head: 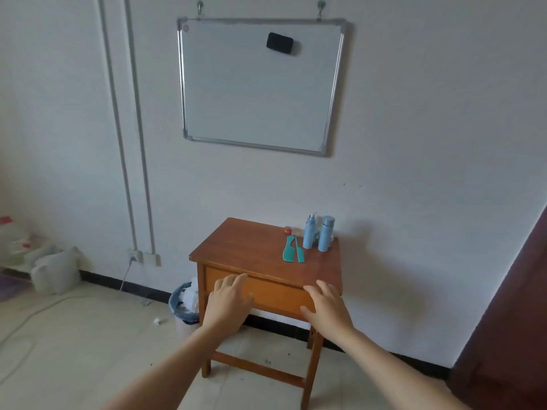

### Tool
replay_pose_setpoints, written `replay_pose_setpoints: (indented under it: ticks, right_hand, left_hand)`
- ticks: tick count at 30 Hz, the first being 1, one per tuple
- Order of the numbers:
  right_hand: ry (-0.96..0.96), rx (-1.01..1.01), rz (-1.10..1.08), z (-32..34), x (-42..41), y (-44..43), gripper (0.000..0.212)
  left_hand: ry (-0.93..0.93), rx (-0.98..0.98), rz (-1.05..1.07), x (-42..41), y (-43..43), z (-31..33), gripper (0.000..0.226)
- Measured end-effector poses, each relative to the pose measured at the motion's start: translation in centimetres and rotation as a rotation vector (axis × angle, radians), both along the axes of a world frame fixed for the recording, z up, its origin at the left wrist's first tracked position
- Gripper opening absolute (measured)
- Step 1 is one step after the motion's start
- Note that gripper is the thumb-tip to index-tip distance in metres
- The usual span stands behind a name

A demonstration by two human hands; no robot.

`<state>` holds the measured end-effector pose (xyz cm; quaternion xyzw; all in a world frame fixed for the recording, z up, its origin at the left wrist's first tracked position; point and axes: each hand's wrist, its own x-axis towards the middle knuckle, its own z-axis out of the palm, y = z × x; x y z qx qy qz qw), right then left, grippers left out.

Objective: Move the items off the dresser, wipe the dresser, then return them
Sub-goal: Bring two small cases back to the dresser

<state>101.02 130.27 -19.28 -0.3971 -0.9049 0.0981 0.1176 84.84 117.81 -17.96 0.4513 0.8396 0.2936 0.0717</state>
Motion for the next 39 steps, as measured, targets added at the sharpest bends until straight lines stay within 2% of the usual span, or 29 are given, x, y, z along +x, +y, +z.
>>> replay_pose_setpoints:
  ticks: [8,19,27,31,39]
  right_hand:
    - [-0.016,-0.047,0.076,-1.7,-9.6,6.4,0.053]
    - [-0.072,-0.093,-0.071,-3.3,-22.8,15.4,0.05]
    - [-0.098,-0.196,-0.171,-6.8,-26.3,22.2,0.049]
    - [-0.062,-0.198,-0.202,-8.0,-28.4,27.8,0.048]
    - [-0.007,-0.296,-0.266,-12.5,-31.7,37.4,0.047]
  left_hand:
    - [-0.024,0.01,0.052,-9.2,7.1,-2.4,0.05]
    - [-0.025,-0.013,0.029,-26.7,17.9,-3.3,0.044]
    - [-0.07,-0.169,-0.112,-28.5,24.8,-9.5,0.047]
    - [0.01,-0.216,-0.151,-30.4,30.0,-10.0,0.047]
    - [0.042,-0.299,-0.212,-31.9,42.2,-10.2,0.047]
